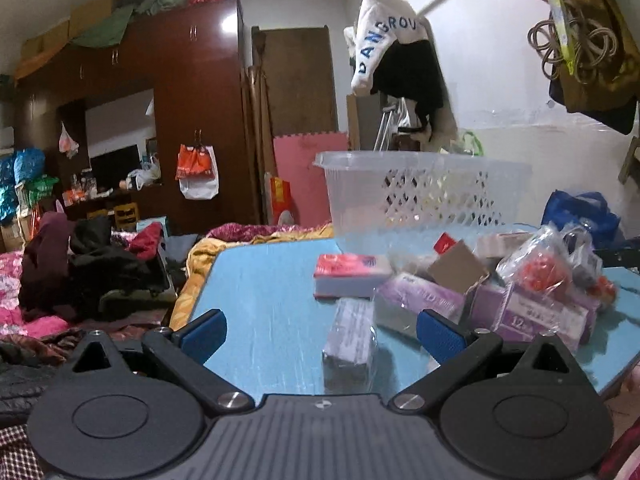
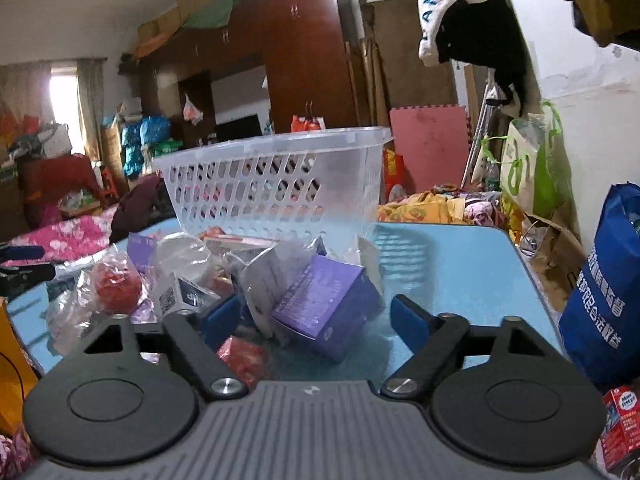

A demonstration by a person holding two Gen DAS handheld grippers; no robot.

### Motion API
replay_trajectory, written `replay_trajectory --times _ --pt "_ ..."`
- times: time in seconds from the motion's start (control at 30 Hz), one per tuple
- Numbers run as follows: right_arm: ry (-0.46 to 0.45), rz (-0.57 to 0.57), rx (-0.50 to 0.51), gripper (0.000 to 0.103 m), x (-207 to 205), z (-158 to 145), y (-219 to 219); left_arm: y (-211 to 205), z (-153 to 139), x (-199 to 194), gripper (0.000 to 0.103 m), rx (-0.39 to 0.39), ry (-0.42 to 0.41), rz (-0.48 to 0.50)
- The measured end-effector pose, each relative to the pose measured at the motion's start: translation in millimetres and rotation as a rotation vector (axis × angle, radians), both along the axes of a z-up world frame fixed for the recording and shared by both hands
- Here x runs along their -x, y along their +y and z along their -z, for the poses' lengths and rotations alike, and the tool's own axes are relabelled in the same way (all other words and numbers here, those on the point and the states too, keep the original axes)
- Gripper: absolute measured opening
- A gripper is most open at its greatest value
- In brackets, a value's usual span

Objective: Organize objects
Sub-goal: 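Grasp the purple box with the right tool while the left tool grasps a wrapped pack, then carry the purple box and wrapped pack into the white basket and release both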

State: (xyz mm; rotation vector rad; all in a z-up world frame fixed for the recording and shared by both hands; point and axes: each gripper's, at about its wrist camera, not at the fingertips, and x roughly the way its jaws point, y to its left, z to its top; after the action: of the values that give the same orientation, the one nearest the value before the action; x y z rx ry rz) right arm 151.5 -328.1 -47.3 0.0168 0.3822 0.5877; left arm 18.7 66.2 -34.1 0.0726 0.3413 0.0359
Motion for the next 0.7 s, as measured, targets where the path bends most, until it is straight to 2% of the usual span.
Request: replay_trajectory --times 0.1,0.13,0.2,0.27,0.33,0.53,0.6,0.67,0.7 --pt "0.008 0.001 0.033 0.076 -6 2 8 2 7 -8 0.103 0.034 0.023 0.010" --pt "0.012 -0.002 0.040 0.070 -6 2 10 2 10 -11 0.103 0.039 0.029 0.011" --pt "0.014 -0.001 0.053 0.068 -4 3 10 0 12 -15 0.103 0.040 0.037 0.010" --pt "0.012 0.001 0.073 0.056 -1 4 10 -2 15 -16 0.102 0.036 0.041 0.009" --pt "0.013 0.005 0.068 0.051 2 6 3 -5 17 -18 0.102 0.022 0.049 0.007" --pt "0.012 0.039 0.053 0.048 4 3 -22 -6 16 -19 0.099 0.013 0.058 -0.003" --pt "0.006 0.044 0.046 0.047 7 1 -28 -8 16 -21 0.090 0.007 0.065 -0.011" --pt "-0.002 0.050 0.043 0.046 10 -1 -31 -11 17 -23 0.077 0.000 0.074 -0.008" --pt "-0.005 0.050 0.044 0.046 11 -2 -32 -12 18 -24 0.059 0.005 0.078 -0.004"
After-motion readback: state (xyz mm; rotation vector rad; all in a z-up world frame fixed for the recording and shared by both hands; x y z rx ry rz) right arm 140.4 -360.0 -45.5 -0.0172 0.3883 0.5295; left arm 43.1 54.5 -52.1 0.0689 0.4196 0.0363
